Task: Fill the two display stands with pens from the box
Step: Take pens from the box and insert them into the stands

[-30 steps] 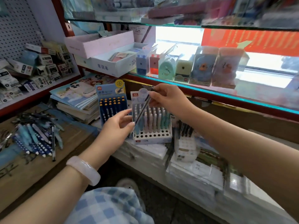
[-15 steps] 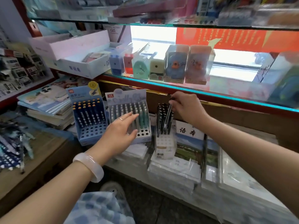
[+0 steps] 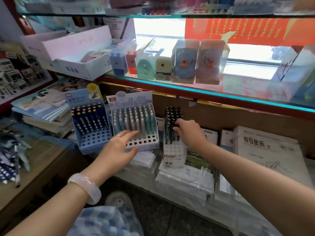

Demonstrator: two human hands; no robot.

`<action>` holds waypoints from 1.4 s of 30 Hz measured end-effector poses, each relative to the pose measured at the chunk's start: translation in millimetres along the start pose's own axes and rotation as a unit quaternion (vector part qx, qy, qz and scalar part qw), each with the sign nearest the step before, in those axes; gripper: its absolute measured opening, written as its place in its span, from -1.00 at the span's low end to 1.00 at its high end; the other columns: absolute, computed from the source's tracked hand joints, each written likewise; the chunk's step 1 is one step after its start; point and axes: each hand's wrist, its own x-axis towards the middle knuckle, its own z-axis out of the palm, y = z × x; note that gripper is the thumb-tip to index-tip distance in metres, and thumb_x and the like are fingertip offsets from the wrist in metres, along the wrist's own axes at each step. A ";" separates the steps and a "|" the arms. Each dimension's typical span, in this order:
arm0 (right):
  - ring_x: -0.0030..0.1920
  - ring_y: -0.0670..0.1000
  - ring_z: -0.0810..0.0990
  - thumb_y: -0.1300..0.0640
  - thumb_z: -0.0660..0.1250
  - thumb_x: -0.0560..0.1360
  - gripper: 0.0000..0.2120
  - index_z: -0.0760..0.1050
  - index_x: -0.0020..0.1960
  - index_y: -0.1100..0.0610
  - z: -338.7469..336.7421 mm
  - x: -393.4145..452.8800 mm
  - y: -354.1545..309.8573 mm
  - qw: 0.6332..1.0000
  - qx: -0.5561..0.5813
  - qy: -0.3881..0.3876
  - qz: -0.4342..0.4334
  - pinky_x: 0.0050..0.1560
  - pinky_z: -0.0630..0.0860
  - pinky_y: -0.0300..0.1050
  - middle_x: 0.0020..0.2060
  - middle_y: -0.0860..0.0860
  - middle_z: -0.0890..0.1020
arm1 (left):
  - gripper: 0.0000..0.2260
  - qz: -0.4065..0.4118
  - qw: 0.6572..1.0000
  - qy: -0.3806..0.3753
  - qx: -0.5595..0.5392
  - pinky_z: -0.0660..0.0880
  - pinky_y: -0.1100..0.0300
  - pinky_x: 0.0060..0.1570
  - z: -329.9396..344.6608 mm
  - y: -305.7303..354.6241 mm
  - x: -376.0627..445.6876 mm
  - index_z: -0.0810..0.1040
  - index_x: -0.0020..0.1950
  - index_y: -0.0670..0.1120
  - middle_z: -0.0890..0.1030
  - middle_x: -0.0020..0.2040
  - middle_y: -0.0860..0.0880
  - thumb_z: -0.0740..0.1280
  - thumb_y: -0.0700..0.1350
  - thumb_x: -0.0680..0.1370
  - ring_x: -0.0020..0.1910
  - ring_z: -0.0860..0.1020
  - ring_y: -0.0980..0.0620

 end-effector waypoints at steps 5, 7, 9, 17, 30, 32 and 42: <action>-0.21 0.16 0.58 0.10 0.15 0.62 -0.79 0.43 0.08 0.24 8.9 1.3 -8.8 0.999 0.009 0.000 0.032 -0.18 0.55 0.07 -0.16 0.17 0.60 | -0.56 0.006 1.000 0.007 -0.003 0.23 0.28 0.22 0.4 -2.7 -1.0 0.28 0.44 0.05 0.34 0.38 0.07 0.25 -0.03 0.57 0.35 0.31 0.09; -0.18 0.16 0.58 0.09 0.16 0.62 -0.79 0.44 0.08 0.24 9.2 2.9 -13.7 0.999 0.004 -0.007 0.039 -0.14 0.56 0.07 -0.13 0.18 0.60 | -0.57 0.011 1.000 0.012 -0.004 0.22 0.30 0.20 -1.6 -4.5 -3.2 0.29 0.43 0.04 0.35 0.37 0.07 0.25 -0.04 0.57 0.34 0.32 0.10; -0.17 0.12 0.58 0.05 0.19 0.61 -0.77 0.47 0.04 0.22 4.4 5.9 -16.0 0.998 -0.009 -0.032 0.058 -0.14 0.55 0.02 -0.13 0.14 0.60 | -0.58 0.014 1.000 0.015 -0.005 0.24 0.28 0.22 -5.2 -7.4 -7.5 0.30 0.42 0.04 0.36 0.36 0.06 0.26 -0.04 0.56 0.34 0.32 0.09; -0.21 -0.05 0.54 -0.07 0.28 0.54 -0.74 0.53 0.01 0.12 -48.4 17.3 -73.1 0.997 -0.051 0.054 -0.030 -0.19 0.48 -0.14 -0.17 -0.01 0.57 | -0.58 -0.033 0.998 0.059 0.012 0.31 0.14 0.27 -42.3 -44.7 -31.1 0.36 0.39 0.02 0.40 0.35 0.03 0.30 -0.04 0.53 0.32 0.35 0.06; 0.17 0.09 0.52 0.01 0.18 0.59 -0.67 0.47 0.28 0.12 36.9 44.4 -306.3 0.923 -0.052 -0.230 -0.304 0.12 0.46 -0.10 0.19 0.06 0.56 | -0.68 -0.227 0.965 0.135 0.003 0.32 0.17 0.20 -133.7 -178.1 -120.8 0.44 0.32 -0.03 0.43 0.31 -0.04 0.28 -0.06 0.56 0.29 0.39 -0.01; 0.19 0.08 0.51 0.01 0.17 0.60 -0.67 0.47 0.29 0.12 55.1 46.2 -335.8 0.907 -0.063 -0.255 -0.329 0.14 0.45 -0.11 0.21 0.06 0.56 | -0.71 -0.261 0.954 0.148 -0.017 0.33 0.14 0.23 -140.6 -206.8 -136.0 0.47 0.28 -0.03 0.44 0.31 -0.03 0.29 -0.07 0.56 0.30 0.39 0.00; 0.08 0.06 0.55 -0.02 0.16 0.60 -0.63 0.37 0.35 0.10 137.4 56.5 -416.6 0.871 -0.071 -0.290 -0.391 -0.03 0.46 -0.13 0.15 0.07 0.56 | -0.70 -0.392 0.892 0.204 -0.101 0.32 0.25 0.09 -136.7 -308.4 -168.2 0.46 0.28 -0.09 0.44 0.31 -0.03 0.29 -0.11 0.56 0.22 0.43 0.04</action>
